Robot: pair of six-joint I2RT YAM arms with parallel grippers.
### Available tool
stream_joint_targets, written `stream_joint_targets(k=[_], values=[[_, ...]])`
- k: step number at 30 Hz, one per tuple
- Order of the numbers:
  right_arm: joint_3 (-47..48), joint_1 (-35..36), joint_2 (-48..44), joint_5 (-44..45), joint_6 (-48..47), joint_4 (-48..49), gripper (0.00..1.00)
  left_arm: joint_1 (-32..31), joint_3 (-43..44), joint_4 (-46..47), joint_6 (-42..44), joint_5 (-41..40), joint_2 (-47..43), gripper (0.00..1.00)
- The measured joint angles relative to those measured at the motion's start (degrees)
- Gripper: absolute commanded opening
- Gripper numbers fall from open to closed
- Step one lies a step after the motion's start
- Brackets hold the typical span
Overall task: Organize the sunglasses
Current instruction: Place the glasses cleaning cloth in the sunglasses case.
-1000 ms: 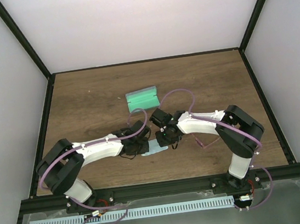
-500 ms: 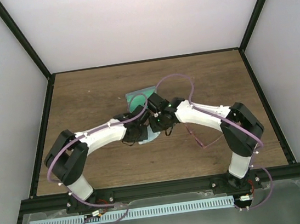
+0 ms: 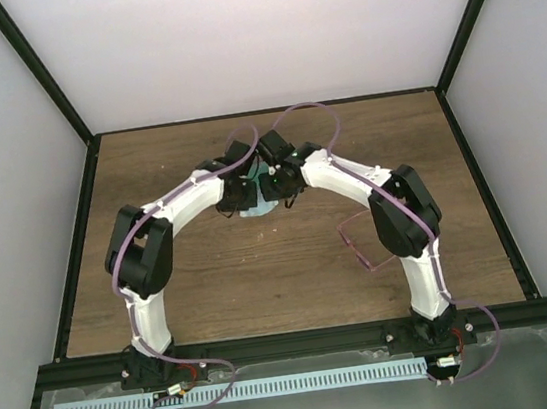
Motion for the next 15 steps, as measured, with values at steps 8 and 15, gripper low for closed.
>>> stream_joint_targets(k=[8,15], values=[[10.6,-3.9,7.8,-0.5,-2.0,-2.3,0.01,4.4,14.1,-3.4,6.1,1.2,8.3,0.04],[14.5,-5.1,11.8,-0.8,-3.4,-3.6,0.01,6.7,17.6,-4.3,8.1,4.5,12.9,0.04]])
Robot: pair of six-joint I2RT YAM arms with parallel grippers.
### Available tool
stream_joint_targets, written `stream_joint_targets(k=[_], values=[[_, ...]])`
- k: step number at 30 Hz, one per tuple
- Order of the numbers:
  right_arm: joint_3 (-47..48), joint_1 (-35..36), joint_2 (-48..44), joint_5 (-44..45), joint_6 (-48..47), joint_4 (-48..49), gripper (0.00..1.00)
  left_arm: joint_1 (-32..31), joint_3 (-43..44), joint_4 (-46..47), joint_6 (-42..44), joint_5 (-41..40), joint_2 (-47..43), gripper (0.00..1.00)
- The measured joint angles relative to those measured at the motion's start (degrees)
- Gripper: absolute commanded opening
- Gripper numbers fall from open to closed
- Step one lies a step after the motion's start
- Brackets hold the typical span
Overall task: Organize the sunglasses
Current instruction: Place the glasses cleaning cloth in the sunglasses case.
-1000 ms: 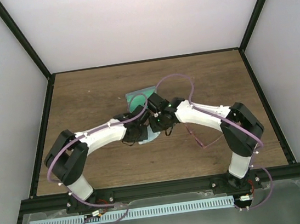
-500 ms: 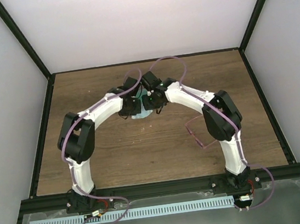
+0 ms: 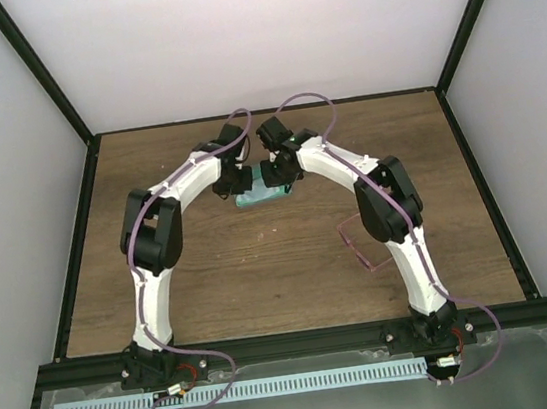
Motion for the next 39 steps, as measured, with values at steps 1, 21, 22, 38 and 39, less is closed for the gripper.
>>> stream_joint_targets(k=[1,21,22,38,39], values=[[0.0,-0.2,0.2,0.0,-0.1,-0.2,0.01,0.1,0.0,-0.1,0.1,0.5,0.5,0.04],[0.1,-3.4,3.4,-1.9,-2.6,-1.0,0.01,0.0,4.5,-0.6,0.7,3.5,4.9,0.04],[0.3,-3.4,3.7,-2.0,-2.7,-1.0,0.01,0.0,4.8,-0.7,0.7,3.4,5.3,0.04],[3.5,-3.8,6.1,-2.5,-3.7,-1.8,0.19,0.2,5.3,-1.0,0.8,2.6,7.1,0.46],[3.7,-3.8,6.1,-2.5,-3.7,-1.9,0.19,0.2,5.3,-1.0,0.8,2.4,7.1,0.46]])
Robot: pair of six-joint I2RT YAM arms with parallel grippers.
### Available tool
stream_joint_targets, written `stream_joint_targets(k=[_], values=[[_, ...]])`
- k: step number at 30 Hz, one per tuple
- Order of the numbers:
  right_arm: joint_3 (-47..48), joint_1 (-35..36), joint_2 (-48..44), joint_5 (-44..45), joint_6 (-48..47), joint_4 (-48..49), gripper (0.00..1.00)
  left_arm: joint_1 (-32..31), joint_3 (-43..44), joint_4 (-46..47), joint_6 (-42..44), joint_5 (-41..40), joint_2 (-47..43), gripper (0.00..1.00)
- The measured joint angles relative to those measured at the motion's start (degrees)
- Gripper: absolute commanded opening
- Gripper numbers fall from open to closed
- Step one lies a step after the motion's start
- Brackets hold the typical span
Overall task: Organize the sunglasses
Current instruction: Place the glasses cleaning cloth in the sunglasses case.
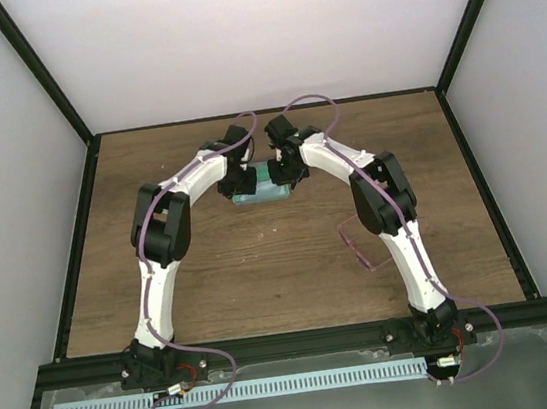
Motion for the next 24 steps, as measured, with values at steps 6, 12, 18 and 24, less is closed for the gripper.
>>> stream_joint_targets(k=[6,12,18,24], values=[[1.8,0.0,-0.3,0.0,0.0,-0.6,0.19,0.2,0.0,-0.3,0.1,-0.5,-0.5,0.50],[1.6,0.7,-2.0,-0.7,1.1,-0.8,0.15,0.2,-1.4,-0.3,0.0,-0.9,-3.4,0.51],[-2.3,1.3,-4.3,-3.1,2.4,0.9,0.03,0.2,-2.7,-0.2,0.1,-0.9,-5.6,0.50],[-5.1,1.4,-3.8,-7.0,3.8,3.4,0.01,0.2,-3.0,0.5,0.0,2.5,-5.9,0.50]])
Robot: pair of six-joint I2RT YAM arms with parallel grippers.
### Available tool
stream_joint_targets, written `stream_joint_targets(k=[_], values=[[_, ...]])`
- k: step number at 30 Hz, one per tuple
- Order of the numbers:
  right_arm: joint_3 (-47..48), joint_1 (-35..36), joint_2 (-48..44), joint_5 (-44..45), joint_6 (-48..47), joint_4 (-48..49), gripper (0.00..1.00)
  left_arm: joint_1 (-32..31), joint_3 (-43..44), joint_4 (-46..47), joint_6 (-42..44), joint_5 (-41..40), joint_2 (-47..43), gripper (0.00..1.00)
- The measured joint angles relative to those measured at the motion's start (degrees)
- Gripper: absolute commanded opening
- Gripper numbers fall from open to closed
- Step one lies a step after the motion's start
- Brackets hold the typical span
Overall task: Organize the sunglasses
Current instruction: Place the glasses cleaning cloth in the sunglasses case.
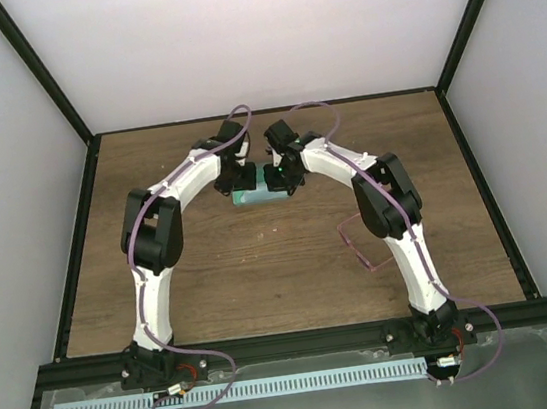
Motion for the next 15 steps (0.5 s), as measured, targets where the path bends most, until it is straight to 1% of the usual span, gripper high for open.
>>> stream_joint_targets(k=[5,9,11,15], values=[[-3.8,-0.7,0.6,-2.5,1.0,2.8,0.01,0.0,-0.4,2.0,-0.6,6.6,0.0,0.50],[-4.9,-2.1,1.0,-3.3,1.4,5.2,0.01,0.0,-0.4,3.6,-1.4,11.4,0.1,0.50],[-5.1,-2.4,1.0,-4.2,1.6,5.6,0.01,0.0,0.3,4.2,-1.5,12.8,0.7,0.50],[-5.2,-2.5,1.0,-4.7,1.7,5.7,0.01,-0.1,1.1,4.9,-1.6,12.9,3.4,0.51]])
